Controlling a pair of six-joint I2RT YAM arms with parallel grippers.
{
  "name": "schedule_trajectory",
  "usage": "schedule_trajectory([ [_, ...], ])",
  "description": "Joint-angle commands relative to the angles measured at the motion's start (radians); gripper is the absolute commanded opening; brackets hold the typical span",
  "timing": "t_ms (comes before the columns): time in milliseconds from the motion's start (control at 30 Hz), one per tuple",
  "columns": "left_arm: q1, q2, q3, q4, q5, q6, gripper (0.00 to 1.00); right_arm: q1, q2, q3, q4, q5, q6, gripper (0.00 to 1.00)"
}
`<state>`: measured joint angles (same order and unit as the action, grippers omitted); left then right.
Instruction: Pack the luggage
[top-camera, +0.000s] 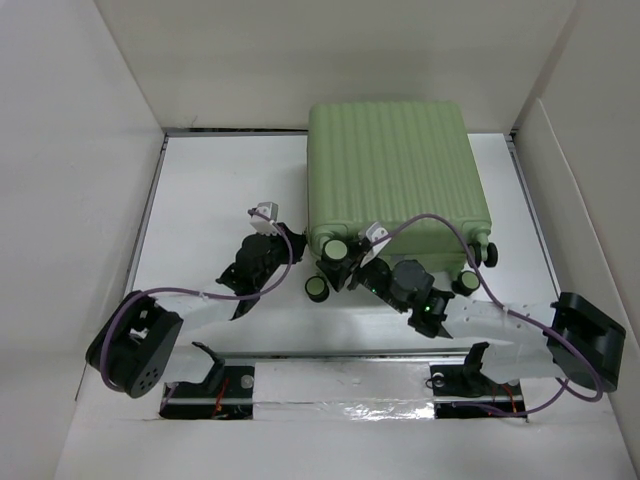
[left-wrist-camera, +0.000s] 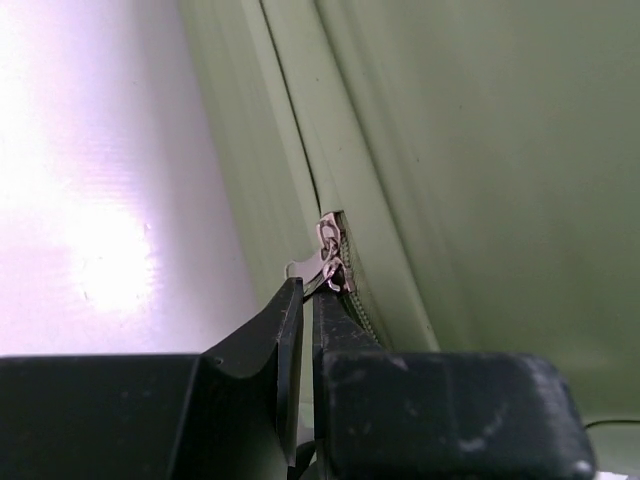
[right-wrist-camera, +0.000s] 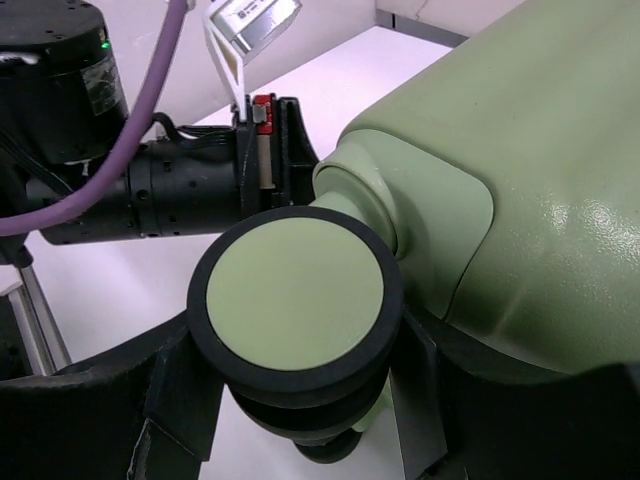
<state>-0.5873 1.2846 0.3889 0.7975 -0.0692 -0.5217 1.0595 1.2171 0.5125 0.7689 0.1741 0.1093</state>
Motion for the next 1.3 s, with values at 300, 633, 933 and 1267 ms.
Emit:
schedule_trajectory([
  [300,0.133,-0.168,-0.064,-0.053,-0.311,-0.214,0.75,0.075,0.137,0.210,0.110,-0.214,0.053,0.00],
  [633,0.133,-0.692,-0.022,-0.461,-0.348,-0.304,0.95,0.151,0.176,0.415,-0.168,-0.041,0.006,0.99],
  [933,0.133,-0.943,0.126,-0.581,-0.133,-0.229,0.99,0.160,-0.178,0.405,-0.424,0.022,-0.124,1.00],
  [1267,0.133,-0.880,0.312,-0.696,0.011,-0.083,0.99,0.050,-0.672,0.400,-0.809,0.622,-0.217,1.00],
])
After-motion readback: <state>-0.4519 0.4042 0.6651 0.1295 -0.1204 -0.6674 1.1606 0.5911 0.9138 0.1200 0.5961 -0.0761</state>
